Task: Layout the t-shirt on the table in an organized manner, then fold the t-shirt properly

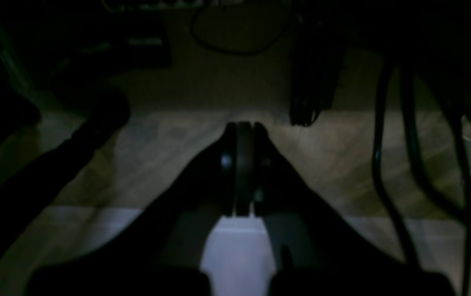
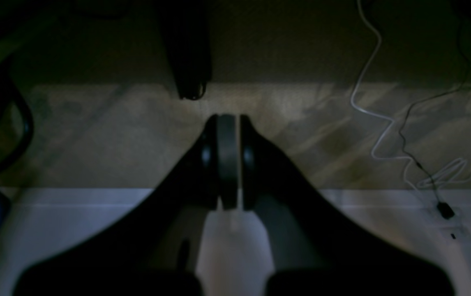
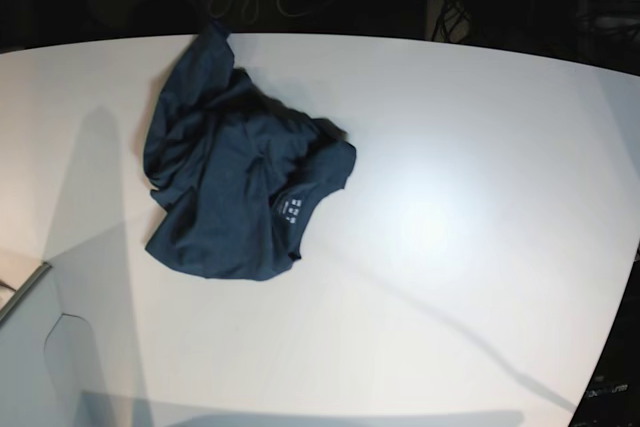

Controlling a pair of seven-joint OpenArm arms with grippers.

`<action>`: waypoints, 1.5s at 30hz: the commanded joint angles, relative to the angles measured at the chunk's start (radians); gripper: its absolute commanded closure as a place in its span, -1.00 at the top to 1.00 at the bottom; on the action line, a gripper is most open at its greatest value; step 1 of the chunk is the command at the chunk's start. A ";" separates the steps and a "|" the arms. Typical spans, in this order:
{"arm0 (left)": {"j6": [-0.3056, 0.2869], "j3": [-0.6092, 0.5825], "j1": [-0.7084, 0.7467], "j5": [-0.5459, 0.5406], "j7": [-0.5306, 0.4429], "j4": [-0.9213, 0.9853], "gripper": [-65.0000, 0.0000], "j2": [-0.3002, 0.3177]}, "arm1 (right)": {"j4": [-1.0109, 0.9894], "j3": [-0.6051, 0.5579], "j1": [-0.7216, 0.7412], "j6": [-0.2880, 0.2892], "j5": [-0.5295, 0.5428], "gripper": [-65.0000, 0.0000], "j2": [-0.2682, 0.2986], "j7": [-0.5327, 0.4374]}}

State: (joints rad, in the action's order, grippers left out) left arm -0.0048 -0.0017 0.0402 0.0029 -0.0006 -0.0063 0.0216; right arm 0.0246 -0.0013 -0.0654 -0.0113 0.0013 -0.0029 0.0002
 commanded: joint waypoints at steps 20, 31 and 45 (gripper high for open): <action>0.001 0.001 0.274 -0.004 0.009 -0.415 -1.00 0.057 | 0.226 -0.003 -0.175 0.017 0.003 -1.00 -0.004 0.004; 0.002 0.004 0.573 -0.007 0.009 -0.941 -1.00 0.111 | 0.733 -0.004 -0.466 0.017 0.003 -1.00 -0.004 0.008; 0.002 0.002 0.807 -0.461 0.009 -1.523 -1.00 0.361 | 1.561 -0.004 -0.839 0.017 0.003 -1.00 -0.001 0.008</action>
State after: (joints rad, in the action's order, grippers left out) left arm -0.0021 -0.0002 0.8291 -0.4576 0.0261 -1.5185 0.3798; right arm 1.5784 -0.0055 -0.8928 0.0032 0.0032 -0.0036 0.0319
